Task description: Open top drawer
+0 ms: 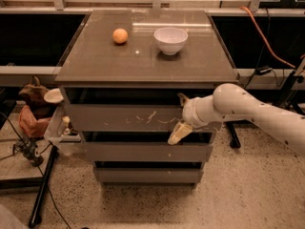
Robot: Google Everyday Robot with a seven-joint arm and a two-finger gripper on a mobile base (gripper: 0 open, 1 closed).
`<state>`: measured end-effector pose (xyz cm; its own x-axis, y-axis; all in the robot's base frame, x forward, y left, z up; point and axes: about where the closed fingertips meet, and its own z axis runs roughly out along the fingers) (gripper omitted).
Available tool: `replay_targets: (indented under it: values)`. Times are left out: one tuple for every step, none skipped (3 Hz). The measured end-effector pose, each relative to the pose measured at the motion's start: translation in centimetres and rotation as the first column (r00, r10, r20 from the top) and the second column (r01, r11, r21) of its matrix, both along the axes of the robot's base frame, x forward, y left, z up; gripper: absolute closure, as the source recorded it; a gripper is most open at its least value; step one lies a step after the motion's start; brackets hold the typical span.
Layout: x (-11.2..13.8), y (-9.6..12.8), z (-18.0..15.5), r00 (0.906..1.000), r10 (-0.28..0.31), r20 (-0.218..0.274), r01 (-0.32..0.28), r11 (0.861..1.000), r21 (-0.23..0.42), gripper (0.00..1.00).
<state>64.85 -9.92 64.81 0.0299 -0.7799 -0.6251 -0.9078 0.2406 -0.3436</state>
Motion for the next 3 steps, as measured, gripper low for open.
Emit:
replay_targets:
  values:
    - [-0.06, 0.04, 0.16, 1.0, 0.001, -0.002, -0.001, 1.0, -0.002, 0.0]
    - [-0.46, 0.18, -0.1, 0.9993, 0.017, -0.033, -0.018, 1.0, -0.015, 0.0]
    - [-0.47, 0.18, 0.06, 0.9993, 0.018, -0.033, -0.018, 1.0, -0.015, 0.0]
